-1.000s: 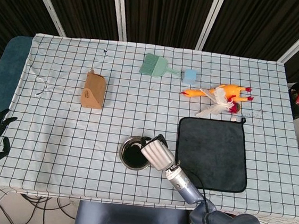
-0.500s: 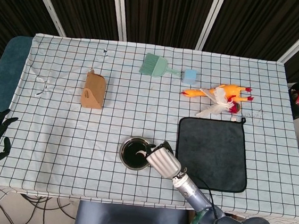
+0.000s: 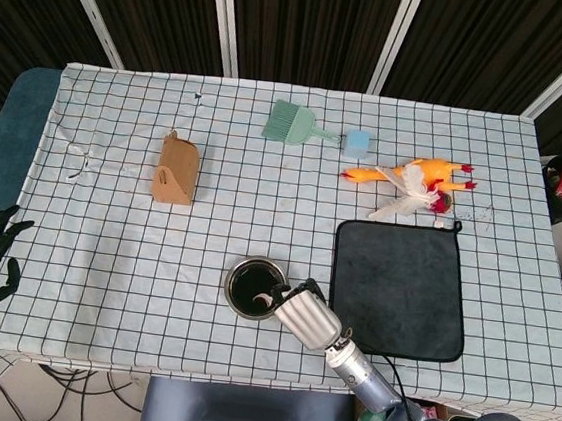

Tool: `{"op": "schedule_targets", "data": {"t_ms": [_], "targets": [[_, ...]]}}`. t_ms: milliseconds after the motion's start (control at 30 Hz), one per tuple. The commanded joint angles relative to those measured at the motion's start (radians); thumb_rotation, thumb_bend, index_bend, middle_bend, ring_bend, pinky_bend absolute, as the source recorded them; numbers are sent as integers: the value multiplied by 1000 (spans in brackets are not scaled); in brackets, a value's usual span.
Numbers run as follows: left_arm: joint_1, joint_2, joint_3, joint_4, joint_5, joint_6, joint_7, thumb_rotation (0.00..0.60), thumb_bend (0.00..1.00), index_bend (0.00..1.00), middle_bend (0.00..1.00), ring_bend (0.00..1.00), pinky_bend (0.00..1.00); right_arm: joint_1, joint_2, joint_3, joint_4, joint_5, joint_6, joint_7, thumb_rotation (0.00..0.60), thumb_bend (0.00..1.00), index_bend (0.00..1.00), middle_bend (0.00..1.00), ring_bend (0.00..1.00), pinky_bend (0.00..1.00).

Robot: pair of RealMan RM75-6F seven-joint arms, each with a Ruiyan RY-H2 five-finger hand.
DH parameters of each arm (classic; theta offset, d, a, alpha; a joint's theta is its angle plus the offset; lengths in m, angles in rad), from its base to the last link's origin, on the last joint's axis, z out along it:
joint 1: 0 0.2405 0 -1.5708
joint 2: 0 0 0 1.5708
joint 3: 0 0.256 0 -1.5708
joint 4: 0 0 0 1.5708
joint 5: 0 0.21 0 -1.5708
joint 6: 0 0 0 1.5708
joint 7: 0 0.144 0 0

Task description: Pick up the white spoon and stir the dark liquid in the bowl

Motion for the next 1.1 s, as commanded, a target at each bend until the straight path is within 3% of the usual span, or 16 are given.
{"op": "schedule_targets", "data": {"t_ms": [33,400,1100], "targets": [[0,0,0,0,0,0,0,600,725,169,0,0,0,7,-10,12,-11,2,-16,-9,600,401,816,997,1000,1000],[0,1,-1,-1,-1,0,-1,600,725,170,0,0,0,51,-89,82,68,29,-43,16,600,400,822,998,1000,1000],[0,1,-1,-1,-3,-1,2,600,725,172,0,0,0,93,-175,130,275,66,-37,79,600,400,824,998,1000,1000]]}}
